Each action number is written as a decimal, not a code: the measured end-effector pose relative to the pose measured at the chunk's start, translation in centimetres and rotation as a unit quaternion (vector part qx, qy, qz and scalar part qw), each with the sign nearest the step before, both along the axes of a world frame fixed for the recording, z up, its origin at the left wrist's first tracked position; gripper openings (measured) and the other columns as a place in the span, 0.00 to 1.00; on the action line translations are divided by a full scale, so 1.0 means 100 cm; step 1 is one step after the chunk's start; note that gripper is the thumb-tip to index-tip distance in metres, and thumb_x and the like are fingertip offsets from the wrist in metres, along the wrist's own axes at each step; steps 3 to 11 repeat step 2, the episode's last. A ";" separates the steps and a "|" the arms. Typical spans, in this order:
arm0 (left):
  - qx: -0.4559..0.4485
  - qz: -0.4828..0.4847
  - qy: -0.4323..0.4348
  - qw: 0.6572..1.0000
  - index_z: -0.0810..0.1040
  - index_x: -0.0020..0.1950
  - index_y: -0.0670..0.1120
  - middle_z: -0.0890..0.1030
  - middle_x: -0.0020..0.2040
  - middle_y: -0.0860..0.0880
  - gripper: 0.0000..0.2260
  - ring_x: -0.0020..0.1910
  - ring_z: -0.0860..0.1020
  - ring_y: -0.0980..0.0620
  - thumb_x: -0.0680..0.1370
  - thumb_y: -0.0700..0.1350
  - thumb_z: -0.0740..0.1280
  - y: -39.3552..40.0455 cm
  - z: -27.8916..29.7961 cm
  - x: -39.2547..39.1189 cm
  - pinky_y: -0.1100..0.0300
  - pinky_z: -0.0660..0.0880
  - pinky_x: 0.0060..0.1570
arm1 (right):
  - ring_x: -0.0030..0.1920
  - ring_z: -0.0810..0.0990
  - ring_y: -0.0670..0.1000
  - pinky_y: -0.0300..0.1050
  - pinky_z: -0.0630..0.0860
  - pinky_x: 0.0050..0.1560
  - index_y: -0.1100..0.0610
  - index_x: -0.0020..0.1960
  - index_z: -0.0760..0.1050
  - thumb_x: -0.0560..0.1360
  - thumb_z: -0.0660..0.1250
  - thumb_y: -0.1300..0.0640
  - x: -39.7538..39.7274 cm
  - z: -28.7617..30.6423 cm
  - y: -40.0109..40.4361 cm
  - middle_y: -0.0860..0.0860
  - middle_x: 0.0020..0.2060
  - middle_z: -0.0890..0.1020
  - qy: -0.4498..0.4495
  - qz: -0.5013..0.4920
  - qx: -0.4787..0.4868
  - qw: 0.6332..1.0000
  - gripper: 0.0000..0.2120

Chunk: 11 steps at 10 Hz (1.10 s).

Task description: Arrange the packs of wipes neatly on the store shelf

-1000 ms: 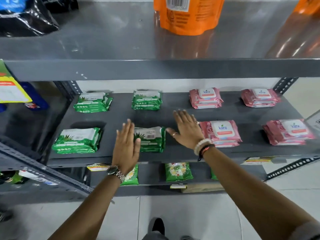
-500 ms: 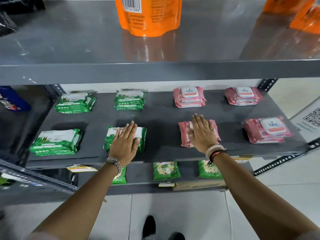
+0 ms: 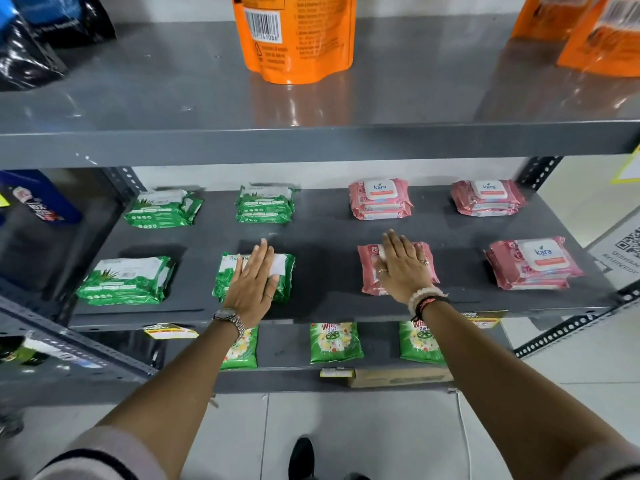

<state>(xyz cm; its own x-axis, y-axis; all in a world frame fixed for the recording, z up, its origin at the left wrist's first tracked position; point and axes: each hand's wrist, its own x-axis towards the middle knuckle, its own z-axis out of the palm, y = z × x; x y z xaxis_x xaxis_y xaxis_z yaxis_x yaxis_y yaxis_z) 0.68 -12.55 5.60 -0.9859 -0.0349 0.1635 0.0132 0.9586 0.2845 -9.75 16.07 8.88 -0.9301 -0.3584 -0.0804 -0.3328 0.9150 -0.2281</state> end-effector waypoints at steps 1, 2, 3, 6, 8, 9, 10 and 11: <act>0.051 0.022 0.083 0.995 0.49 0.75 0.42 0.46 0.77 0.45 0.26 0.75 0.46 0.49 0.81 0.52 0.46 0.004 0.021 0.014 0.43 0.46 0.72 | 0.76 0.37 0.53 0.58 0.37 0.76 0.57 0.77 0.42 0.76 0.41 0.41 0.010 0.011 0.006 0.54 0.78 0.44 0.048 0.019 -0.065 0.997 0.35; 0.071 0.009 0.198 0.978 0.47 0.75 0.41 0.46 0.76 0.43 0.26 0.75 0.45 0.48 0.80 0.51 0.46 0.022 0.066 0.035 0.46 0.44 0.72 | 0.77 0.49 0.47 0.47 0.40 0.76 0.54 0.76 0.56 0.76 0.45 0.42 0.038 0.048 0.012 0.51 0.77 0.57 0.172 0.019 -0.258 0.951 0.31; 0.071 0.009 0.198 0.978 0.47 0.75 0.41 0.46 0.76 0.43 0.26 0.75 0.45 0.48 0.80 0.51 0.46 0.022 0.066 0.035 0.46 0.44 0.72 | 0.77 0.49 0.47 0.47 0.40 0.76 0.54 0.76 0.56 0.76 0.45 0.42 0.038 0.048 0.012 0.51 0.77 0.57 0.172 0.019 -0.258 0.951 0.31; 0.071 0.009 0.198 0.978 0.47 0.75 0.41 0.46 0.76 0.43 0.26 0.75 0.45 0.48 0.80 0.51 0.46 0.022 0.066 0.035 0.46 0.44 0.72 | 0.77 0.49 0.47 0.47 0.40 0.76 0.54 0.76 0.56 0.76 0.45 0.42 0.038 0.048 0.012 0.51 0.77 0.57 0.172 0.019 -0.258 0.951 0.31; 0.071 0.009 0.198 0.978 0.47 0.75 0.41 0.46 0.76 0.43 0.26 0.75 0.45 0.48 0.80 0.51 0.46 0.022 0.066 0.035 0.46 0.44 0.72 | 0.77 0.49 0.47 0.47 0.40 0.76 0.54 0.76 0.56 0.76 0.45 0.42 0.038 0.048 0.012 0.51 0.77 0.57 0.172 0.019 -0.258 0.951 0.31; 0.071 0.009 0.198 0.978 0.47 0.75 0.41 0.46 0.76 0.43 0.26 0.75 0.45 0.48 0.80 0.51 0.46 0.022 0.066 0.035 0.46 0.44 0.72 | 0.77 0.49 0.47 0.47 0.40 0.76 0.54 0.76 0.56 0.76 0.45 0.42 0.038 0.048 0.012 0.51 0.77 0.57 0.172 0.019 -0.258 0.951 0.31; 0.071 0.009 0.198 0.978 0.47 0.75 0.41 0.46 0.76 0.43 0.26 0.75 0.45 0.48 0.80 0.51 0.46 0.022 0.066 0.035 0.46 0.44 0.72 | 0.77 0.49 0.47 0.47 0.40 0.76 0.54 0.76 0.56 0.76 0.45 0.42 0.038 0.048 0.012 0.51 0.77 0.57 0.172 0.019 -0.258 0.951 0.31; 0.071 0.009 0.198 0.978 0.47 0.75 0.41 0.46 0.76 0.43 0.26 0.75 0.45 0.48 0.80 0.51 0.46 0.022 0.066 0.035 0.46 0.44 0.72 | 0.77 0.49 0.47 0.47 0.40 0.76 0.54 0.76 0.56 0.76 0.45 0.42 0.038 0.048 0.012 0.51 0.77 0.57 0.172 0.019 -0.258 0.951 0.31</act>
